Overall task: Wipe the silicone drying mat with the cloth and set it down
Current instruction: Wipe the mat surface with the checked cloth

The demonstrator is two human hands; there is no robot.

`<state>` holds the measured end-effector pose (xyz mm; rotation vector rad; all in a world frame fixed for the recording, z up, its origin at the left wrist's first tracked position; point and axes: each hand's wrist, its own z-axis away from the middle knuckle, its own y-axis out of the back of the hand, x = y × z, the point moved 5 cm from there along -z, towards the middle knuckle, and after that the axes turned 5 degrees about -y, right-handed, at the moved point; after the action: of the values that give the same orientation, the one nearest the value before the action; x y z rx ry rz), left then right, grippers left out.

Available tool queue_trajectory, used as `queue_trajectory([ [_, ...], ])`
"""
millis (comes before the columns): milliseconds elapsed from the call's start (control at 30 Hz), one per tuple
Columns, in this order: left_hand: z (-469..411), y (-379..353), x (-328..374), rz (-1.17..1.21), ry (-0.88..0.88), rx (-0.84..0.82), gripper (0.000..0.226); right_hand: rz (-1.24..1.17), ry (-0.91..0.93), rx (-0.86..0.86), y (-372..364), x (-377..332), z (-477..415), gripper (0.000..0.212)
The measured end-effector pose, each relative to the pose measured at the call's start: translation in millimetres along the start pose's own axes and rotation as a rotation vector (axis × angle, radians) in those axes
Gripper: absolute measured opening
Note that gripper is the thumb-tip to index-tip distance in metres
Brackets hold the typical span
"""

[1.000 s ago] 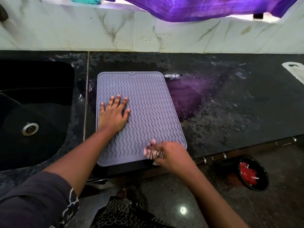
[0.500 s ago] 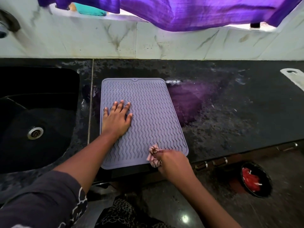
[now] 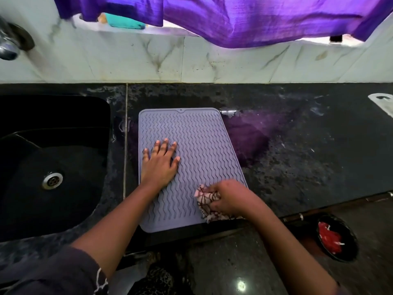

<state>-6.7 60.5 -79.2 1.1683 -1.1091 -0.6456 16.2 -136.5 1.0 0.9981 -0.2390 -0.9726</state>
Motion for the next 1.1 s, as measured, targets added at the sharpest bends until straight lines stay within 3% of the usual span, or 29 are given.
queue_trajectory([
  [167,-11,11,-16,0.431,0.028,-0.029,0.046,-0.532,-0.016,0.042,52,-15,-18,0.034],
  [267,-18,31,-28,0.380,-0.001,0.088,0.041,-0.635,-0.001,0.037,79,-33,-38,0.026],
  [367,-37,48,-46,0.253,0.015,0.124,0.045,-0.534,0.068,0.071,109,-57,-69,0.023],
  [567,-91,50,-76,0.163,0.023,0.033,0.049,-0.134,0.151,0.116,142,-97,-176,0.033],
  [667,-106,44,-78,0.109,-0.018,0.009,0.050,0.081,0.168,0.085,131,-98,-207,0.049],
  [800,-118,49,-93,0.192,-0.013,0.112,0.042,0.104,0.177,0.018,102,-79,-199,0.079],
  [900,-125,52,-102,0.231,-0.028,0.166,0.046,0.155,0.228,0.100,64,-71,-183,0.089],
  [1000,-134,52,-101,0.203,-0.057,0.174,0.048,0.043,0.268,0.103,61,-67,-183,0.076],
  [1067,-139,50,-101,0.216,-0.044,0.171,0.047,-0.243,0.276,0.119,75,-65,-182,0.053],
  [1100,-140,47,-101,0.226,-0.035,0.164,0.046,-0.393,0.247,0.219,86,-62,-180,0.040],
])
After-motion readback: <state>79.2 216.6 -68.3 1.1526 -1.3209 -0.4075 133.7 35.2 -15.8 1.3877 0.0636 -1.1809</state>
